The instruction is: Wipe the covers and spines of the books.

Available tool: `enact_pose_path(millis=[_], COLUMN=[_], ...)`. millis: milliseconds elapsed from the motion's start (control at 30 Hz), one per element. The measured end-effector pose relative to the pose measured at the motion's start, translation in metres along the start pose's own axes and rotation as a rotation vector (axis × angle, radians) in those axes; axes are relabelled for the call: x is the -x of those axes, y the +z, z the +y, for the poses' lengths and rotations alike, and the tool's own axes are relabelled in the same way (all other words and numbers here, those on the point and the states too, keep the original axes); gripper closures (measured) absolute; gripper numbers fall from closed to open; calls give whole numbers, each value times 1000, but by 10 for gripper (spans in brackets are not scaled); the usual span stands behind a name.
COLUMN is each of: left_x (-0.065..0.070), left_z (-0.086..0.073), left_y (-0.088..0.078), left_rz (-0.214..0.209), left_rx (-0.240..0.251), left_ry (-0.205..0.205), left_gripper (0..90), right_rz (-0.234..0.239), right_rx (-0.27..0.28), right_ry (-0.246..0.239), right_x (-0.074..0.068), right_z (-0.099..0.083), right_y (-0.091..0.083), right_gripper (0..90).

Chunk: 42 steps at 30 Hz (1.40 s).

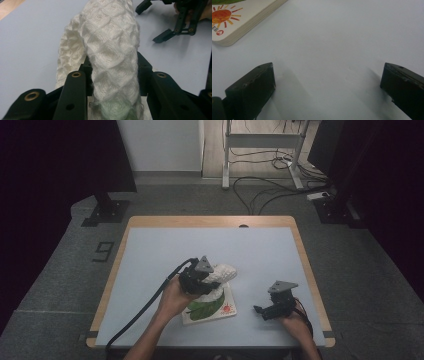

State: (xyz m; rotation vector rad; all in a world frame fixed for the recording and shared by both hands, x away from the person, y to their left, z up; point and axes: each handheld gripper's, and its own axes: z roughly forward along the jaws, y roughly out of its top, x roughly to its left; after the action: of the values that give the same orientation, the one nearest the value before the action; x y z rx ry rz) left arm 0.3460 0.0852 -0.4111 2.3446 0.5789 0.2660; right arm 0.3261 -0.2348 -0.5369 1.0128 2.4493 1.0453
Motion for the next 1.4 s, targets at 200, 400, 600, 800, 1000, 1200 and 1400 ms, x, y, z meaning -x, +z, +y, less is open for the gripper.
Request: enact_pose_path(millis=[200, 400, 600, 800, 1000, 1200, 1400], left_x=[-13, -26, -37, -46, -57, -66, -75], left_z=[-9, -20, -31, -40, -50, -61, -70], left_y=[-10, -20, -29, -38, -45, -54, -64], left_rz=[24, 47, 71, 98, 122, 136, 162], left_rx=[3, 5, 6, 12, 15, 32, 37], left_ry=[-26, -61, -87, -114, -150, -183, -208], left_gripper=[629, 626, 624, 616, 612, 611, 609], right_rz=[1, 0, -1, 0, 1, 1, 0], right_rx=[0, 1, 1, 0, 0, 1, 0], right_ry=[1, -1, 0, 0, 0, 1, -1], right_x=[0, 0, 0, 0, 0, 0, 0], right_z=[0, 0, 0, 0, 0, 0, 0], right_y=[0, 0, 0, 0, 0, 0, 0], right_gripper=[0, 0, 0, 0, 0, 0, 0])
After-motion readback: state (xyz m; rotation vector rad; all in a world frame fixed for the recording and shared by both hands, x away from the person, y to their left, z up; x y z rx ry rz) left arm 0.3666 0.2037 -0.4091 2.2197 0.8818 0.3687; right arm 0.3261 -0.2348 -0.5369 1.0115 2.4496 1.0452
